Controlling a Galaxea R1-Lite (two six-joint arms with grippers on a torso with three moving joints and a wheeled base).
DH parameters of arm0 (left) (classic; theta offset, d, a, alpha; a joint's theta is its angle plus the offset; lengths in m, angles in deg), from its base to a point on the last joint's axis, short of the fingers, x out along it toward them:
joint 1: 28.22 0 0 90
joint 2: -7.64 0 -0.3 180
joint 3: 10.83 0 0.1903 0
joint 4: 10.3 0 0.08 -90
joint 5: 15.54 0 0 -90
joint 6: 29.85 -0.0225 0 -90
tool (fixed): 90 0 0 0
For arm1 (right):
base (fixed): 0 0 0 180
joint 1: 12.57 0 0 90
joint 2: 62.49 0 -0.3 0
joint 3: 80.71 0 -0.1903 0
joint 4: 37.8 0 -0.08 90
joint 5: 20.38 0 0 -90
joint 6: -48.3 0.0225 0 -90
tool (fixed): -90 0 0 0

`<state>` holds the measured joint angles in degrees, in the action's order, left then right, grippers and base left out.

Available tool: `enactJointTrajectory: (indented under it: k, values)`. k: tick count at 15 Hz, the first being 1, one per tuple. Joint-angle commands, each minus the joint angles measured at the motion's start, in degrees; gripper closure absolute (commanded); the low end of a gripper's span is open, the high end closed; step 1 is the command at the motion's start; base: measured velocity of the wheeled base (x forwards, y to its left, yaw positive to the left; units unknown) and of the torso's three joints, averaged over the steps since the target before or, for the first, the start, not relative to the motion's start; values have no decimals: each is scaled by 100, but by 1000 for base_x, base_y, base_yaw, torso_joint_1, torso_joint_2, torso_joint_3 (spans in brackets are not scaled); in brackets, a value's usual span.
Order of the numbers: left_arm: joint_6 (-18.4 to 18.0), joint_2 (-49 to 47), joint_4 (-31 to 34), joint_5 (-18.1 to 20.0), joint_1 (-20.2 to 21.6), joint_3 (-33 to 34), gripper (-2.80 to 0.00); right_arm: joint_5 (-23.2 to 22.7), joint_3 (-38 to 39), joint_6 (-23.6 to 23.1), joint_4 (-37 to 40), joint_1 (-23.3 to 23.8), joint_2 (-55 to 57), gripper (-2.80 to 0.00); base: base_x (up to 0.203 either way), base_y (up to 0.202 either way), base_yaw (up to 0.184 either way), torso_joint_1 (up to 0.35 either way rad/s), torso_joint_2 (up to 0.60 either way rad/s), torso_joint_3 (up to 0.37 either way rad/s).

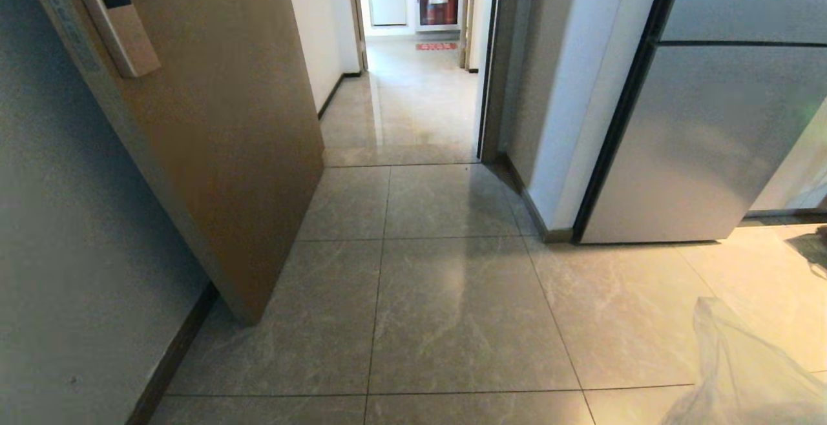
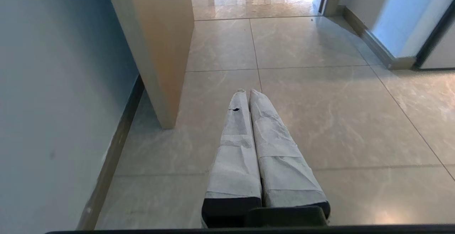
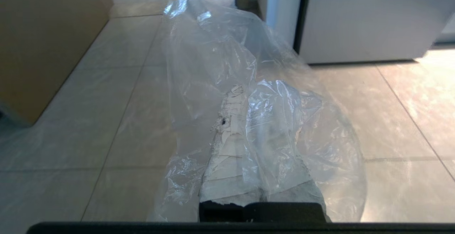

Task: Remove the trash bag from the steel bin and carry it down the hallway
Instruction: Put the trash bag at the door

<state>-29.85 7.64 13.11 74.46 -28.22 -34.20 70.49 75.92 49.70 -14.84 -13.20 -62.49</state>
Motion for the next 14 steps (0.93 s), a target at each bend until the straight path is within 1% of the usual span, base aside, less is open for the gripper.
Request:
enactJointTrajectory:
  k: [1,14]
  values:
    - [0,0,4,0,0,0,0,0,9,0,-2,1,9,0,196,0,5,2,2,6]
    - [9,0,4,0,0,0,0,0,9,0,-2,-7,9,0,194,0,1,2,2,2]
